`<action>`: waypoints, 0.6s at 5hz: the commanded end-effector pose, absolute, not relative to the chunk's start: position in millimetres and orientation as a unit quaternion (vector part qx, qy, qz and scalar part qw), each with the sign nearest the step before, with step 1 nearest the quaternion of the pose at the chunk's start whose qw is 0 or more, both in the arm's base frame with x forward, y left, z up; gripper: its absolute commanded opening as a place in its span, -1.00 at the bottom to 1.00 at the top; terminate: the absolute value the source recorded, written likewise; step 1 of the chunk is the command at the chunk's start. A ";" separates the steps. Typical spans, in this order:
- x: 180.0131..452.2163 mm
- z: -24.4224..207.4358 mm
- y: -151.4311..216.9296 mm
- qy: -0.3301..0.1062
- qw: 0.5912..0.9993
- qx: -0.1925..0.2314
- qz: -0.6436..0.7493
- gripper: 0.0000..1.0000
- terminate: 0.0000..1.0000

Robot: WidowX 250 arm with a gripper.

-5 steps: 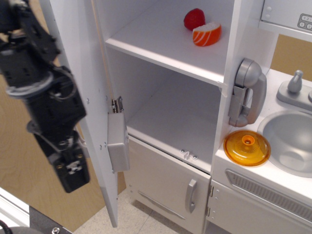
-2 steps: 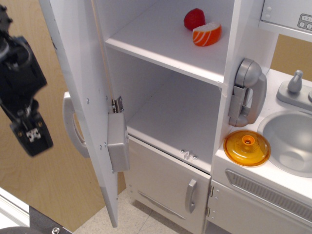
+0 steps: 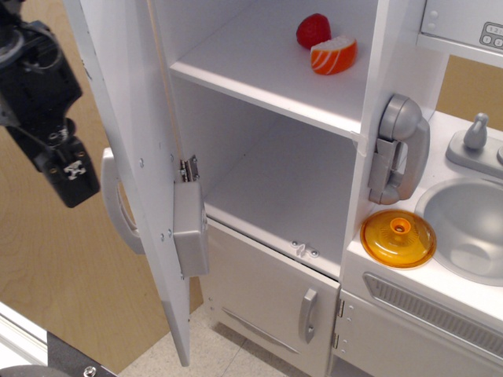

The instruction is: Close fridge

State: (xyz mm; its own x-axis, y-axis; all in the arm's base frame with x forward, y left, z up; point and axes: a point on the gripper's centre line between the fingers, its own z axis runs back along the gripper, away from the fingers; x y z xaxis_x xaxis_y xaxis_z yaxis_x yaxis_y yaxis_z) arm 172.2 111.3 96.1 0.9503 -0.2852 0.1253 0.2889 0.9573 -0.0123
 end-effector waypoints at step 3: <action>232.3 110.3 69.2 -0.076 0.994 -0.027 -0.075 1.00 -1.00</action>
State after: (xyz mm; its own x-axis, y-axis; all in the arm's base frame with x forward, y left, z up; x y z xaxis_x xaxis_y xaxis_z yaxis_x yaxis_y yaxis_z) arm 227.9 62.9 99.2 0.9832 -0.1348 0.1235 0.1430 0.9879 -0.0603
